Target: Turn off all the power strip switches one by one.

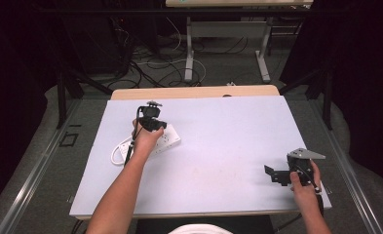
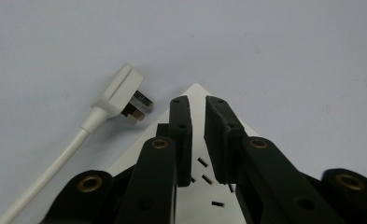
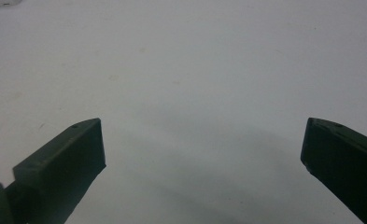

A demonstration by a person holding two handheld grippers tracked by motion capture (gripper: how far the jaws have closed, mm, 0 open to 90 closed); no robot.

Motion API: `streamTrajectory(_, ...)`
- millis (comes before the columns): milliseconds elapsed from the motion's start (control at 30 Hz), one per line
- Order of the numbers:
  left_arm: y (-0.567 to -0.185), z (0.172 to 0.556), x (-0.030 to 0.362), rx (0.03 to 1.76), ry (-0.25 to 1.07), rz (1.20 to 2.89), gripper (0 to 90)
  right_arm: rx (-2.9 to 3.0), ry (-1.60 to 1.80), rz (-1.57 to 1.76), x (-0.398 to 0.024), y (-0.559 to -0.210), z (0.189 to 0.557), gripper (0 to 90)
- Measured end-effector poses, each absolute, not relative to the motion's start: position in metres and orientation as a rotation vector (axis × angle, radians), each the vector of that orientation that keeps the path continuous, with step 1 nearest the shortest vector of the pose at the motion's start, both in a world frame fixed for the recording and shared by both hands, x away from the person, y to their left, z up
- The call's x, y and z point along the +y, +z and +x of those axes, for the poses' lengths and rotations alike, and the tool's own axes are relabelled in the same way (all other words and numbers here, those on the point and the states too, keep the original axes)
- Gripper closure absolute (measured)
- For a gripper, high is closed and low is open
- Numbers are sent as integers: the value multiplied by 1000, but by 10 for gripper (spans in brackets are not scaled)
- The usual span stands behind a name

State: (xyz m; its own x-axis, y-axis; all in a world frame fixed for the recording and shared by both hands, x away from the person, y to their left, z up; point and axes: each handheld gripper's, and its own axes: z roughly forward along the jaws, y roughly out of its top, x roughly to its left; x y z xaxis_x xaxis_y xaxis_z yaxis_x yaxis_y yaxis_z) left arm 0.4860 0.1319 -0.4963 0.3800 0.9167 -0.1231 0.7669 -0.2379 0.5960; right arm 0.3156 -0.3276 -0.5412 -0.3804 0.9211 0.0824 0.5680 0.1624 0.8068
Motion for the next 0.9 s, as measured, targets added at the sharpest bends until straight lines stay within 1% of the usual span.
streamTrajectory(233, -490, 477, 131, 1398, 331, 2059, 710, 2019, 1094, 1407, -329, -541, 315, 0)
streamTrajectory(433, -485, 464, 138, 1366, 314, 2037, 622, 2018, 1096, 1408, -330, -540, 315, 0)
streamTrajectory(567, -481, 455, 145, 1348, 295, 2030, 542, 2015, 1097, 1407, -330, -540, 315, 0)
streamTrajectory(700, -479, 446, 152, 1334, 307, 2023, 465, 2017, 1090, 1403, -329, -540, 315, 0)
streamTrajectory(833, -479, 436, 162, 1299, 339, 2029, 426, 2017, 1094, 1399, -330, -540, 315, 0)
streamTrajectory(900, -478, 431, 168, 1289, 325, 2027, 409, 2014, 1097, 1402, -330, -540, 314, 0)
